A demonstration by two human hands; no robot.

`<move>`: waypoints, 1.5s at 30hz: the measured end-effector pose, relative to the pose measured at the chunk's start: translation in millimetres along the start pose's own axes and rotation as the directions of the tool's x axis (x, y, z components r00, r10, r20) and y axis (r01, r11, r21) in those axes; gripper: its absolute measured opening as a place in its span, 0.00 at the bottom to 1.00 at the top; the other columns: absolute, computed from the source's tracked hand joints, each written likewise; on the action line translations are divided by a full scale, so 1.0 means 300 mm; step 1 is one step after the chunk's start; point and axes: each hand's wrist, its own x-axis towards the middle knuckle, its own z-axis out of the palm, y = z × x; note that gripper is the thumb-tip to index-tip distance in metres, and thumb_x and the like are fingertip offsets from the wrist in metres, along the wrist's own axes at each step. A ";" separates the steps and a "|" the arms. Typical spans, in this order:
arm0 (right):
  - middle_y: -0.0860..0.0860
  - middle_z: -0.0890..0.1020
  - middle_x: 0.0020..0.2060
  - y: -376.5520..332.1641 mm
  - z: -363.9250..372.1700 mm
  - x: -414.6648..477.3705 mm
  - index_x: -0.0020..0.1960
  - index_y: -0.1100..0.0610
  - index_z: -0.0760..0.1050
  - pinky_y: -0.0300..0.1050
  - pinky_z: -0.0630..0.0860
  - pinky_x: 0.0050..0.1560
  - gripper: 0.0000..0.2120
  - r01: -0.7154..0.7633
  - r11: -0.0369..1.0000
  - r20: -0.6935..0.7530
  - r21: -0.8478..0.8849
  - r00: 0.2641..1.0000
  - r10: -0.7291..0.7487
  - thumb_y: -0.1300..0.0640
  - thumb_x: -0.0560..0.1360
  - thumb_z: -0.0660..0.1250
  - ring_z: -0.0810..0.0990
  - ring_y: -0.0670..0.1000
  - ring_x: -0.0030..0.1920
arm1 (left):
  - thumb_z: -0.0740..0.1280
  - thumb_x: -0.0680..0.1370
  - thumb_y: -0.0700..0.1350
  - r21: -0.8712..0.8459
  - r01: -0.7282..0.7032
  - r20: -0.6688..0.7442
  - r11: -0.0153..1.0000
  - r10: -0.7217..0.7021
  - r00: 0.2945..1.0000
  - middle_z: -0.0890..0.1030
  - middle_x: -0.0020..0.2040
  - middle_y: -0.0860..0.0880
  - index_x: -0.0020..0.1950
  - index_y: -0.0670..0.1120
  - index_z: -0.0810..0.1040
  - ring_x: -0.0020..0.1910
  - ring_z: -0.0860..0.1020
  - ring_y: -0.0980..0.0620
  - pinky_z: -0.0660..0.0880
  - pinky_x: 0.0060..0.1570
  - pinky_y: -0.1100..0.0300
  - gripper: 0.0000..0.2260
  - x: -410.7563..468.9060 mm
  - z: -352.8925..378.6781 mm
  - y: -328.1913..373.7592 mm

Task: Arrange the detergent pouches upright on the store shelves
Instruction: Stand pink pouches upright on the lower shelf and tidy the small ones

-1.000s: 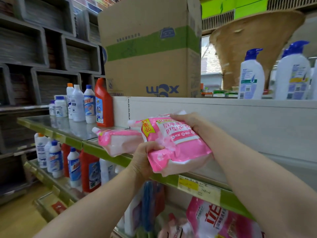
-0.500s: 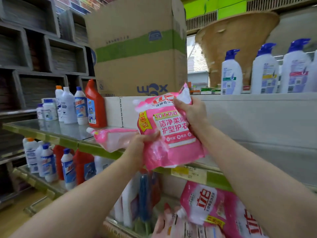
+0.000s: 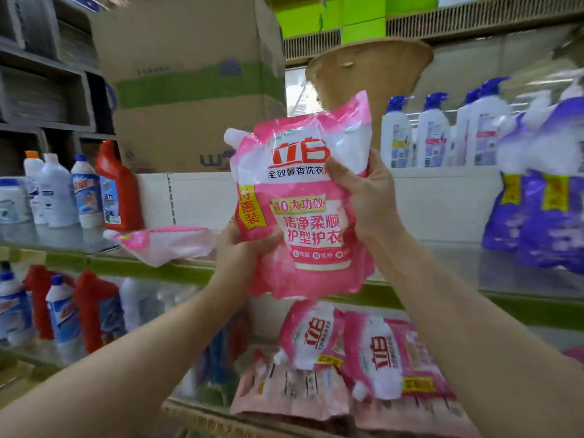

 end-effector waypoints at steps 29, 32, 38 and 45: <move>0.57 0.83 0.43 -1.257 -1.254 -1.195 0.53 0.61 0.75 0.57 0.78 0.51 0.12 -0.283 0.943 -0.669 -0.177 0.737 0.096 0.72 0.73 0.62 0.82 0.57 0.42 | 0.63 0.73 0.28 0.044 0.674 0.556 0.737 -0.579 0.597 0.85 0.33 0.46 0.45 0.39 0.78 0.32 0.84 0.48 0.81 0.36 0.53 0.09 -1.148 1.420 -0.484; 0.58 0.81 0.44 -1.273 -1.394 -1.227 0.59 0.63 0.72 0.52 0.79 0.46 0.15 -0.329 0.921 -0.749 -0.206 0.659 0.068 0.72 0.73 0.62 0.81 0.55 0.40 | 0.64 0.74 0.32 0.097 0.742 0.578 0.663 -0.645 0.500 0.85 0.39 0.43 0.48 0.40 0.80 0.37 0.84 0.44 0.80 0.45 0.47 0.08 -1.174 1.533 -0.581; 0.52 0.85 0.33 -1.285 -1.760 -1.251 0.48 0.60 0.77 0.49 0.81 0.38 0.09 -0.456 0.873 -0.829 -0.173 0.546 0.121 0.71 0.73 0.63 0.84 0.51 0.32 | 0.62 0.76 0.33 0.157 0.823 0.586 0.546 -0.722 0.367 0.85 0.35 0.44 0.44 0.40 0.79 0.32 0.84 0.47 0.80 0.33 0.55 0.07 -1.203 1.781 -0.818; 0.53 0.84 0.33 -1.289 -2.135 -1.235 0.47 0.61 0.77 0.54 0.79 0.46 0.09 -0.553 0.822 -0.897 -0.139 0.421 0.131 0.72 0.72 0.65 0.82 0.53 0.34 | 0.64 0.74 0.34 0.284 0.843 0.441 0.456 -0.843 0.308 0.78 0.22 0.46 0.39 0.38 0.74 0.23 0.77 0.48 0.76 0.27 0.59 0.04 -1.203 2.049 -1.061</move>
